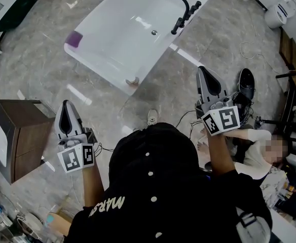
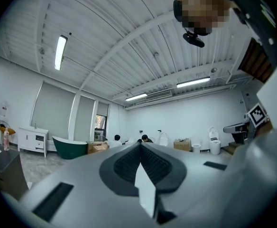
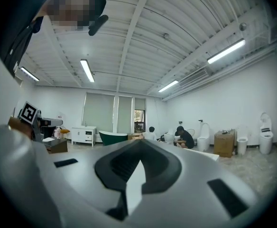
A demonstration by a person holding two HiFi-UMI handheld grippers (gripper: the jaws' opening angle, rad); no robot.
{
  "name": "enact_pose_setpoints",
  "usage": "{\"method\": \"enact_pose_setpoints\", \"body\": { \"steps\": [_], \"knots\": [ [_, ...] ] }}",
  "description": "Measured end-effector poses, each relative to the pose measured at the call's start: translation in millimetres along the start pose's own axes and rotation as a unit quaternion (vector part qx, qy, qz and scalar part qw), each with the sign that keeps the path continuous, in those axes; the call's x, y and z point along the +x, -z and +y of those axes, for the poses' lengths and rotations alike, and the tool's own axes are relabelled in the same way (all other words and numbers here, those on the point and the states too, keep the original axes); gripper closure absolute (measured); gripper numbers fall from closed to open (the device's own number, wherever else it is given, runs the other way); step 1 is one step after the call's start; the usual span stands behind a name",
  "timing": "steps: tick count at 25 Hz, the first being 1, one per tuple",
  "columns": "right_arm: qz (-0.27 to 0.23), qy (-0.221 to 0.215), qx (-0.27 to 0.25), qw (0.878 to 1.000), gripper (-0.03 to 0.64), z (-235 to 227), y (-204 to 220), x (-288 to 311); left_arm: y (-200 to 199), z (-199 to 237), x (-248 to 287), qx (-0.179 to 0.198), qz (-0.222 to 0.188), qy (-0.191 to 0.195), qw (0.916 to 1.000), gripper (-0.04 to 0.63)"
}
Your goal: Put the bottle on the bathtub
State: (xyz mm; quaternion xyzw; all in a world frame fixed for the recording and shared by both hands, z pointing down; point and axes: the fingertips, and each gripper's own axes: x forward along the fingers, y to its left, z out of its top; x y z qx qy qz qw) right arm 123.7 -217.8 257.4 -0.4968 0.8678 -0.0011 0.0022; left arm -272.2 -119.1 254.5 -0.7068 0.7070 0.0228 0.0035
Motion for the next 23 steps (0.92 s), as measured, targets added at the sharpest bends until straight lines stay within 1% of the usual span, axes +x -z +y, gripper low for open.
{"method": "enact_pose_setpoints", "body": {
  "steps": [4,16,23],
  "knots": [
    [0.002,-0.003,0.008,1.0,0.614,0,2,1,-1,-3,0,0.003,-0.001,0.003,1.0,0.584],
    [0.007,-0.002,-0.001,1.0,0.614,-1,6,4,-2,-3,-2,0.007,-0.002,0.003,1.0,0.584],
    [0.011,-0.009,-0.006,1.0,0.614,3,10,3,1,-6,-8,0.004,0.003,0.001,1.0,0.584]
  ]
}}
